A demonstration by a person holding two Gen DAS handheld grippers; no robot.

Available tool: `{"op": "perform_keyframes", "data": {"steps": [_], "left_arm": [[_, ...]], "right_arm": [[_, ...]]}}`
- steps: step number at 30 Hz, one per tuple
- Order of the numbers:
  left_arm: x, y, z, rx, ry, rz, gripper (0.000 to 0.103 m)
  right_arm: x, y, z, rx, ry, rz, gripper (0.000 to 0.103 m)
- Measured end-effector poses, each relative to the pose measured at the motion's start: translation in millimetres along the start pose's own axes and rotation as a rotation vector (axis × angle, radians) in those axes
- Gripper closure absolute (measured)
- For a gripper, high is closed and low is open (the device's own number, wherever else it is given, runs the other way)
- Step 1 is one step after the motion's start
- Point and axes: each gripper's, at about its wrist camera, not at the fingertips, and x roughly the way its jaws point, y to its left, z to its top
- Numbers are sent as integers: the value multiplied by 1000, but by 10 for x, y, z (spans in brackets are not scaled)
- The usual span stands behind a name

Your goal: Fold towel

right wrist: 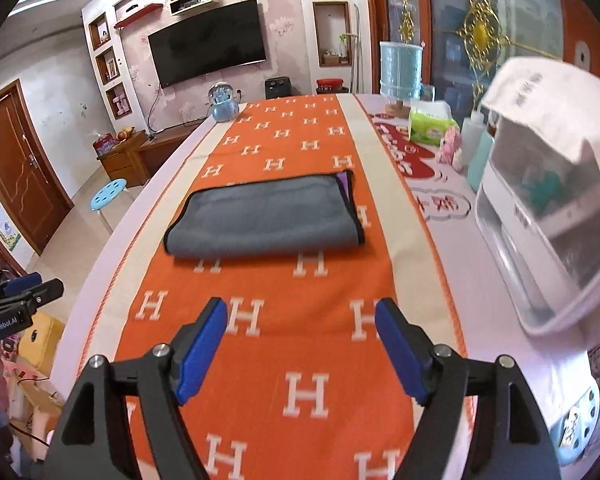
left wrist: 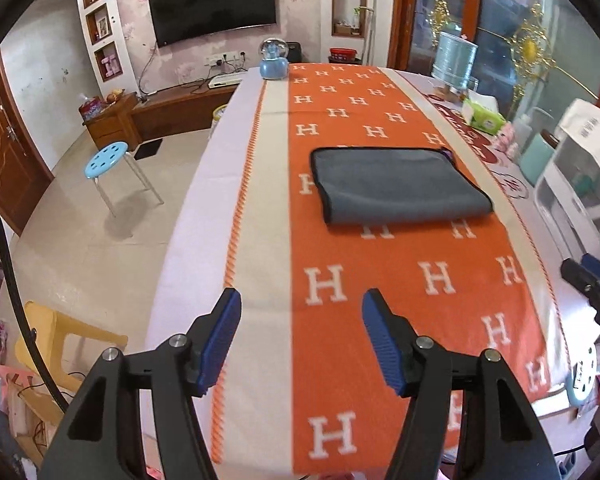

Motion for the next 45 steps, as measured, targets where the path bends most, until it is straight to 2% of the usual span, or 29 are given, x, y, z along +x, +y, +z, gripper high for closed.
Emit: {"op": "perform_keyframes", "data": {"steps": [6, 13, 21, 24, 29, 32, 37, 41, 45], "left_arm": [[-214, -298, -118, -9, 8, -6, 38], [-389, -614, -243, -69, 50, -20, 38], [-551, -1032, -276, -9, 38, -81, 30], [-644, -1112, -266, -17, 25, -98, 23], [-895, -1148, -192, -30, -53, -119, 11], [-1044, -1168, -110, -31, -83, -123, 0], [-1264, -1180, -27, -42, -120, -113, 1], [-1317, -1186, -84, -57, -139, -68, 1], [-1364, -1133, -172, -87, -168, -9, 1]], "right_arm": [[-135, -68, -185, 17, 53, 39, 19], [-406, -151, -352, 22, 106, 71, 14], [-716, -193, -488, -1, 119, 72, 4], [-809, -204, -488, 2, 122, 68, 3], [-960, -209, -444, 2, 112, 58, 0], [-1080, -192, -372, 12, 101, 44, 0], [-1268, -187, -313, 45, 84, 21, 0], [-1421, -156, -350, 95, 46, 8, 0], [-1459, -105, -388, 78, 32, -20, 0]]}}
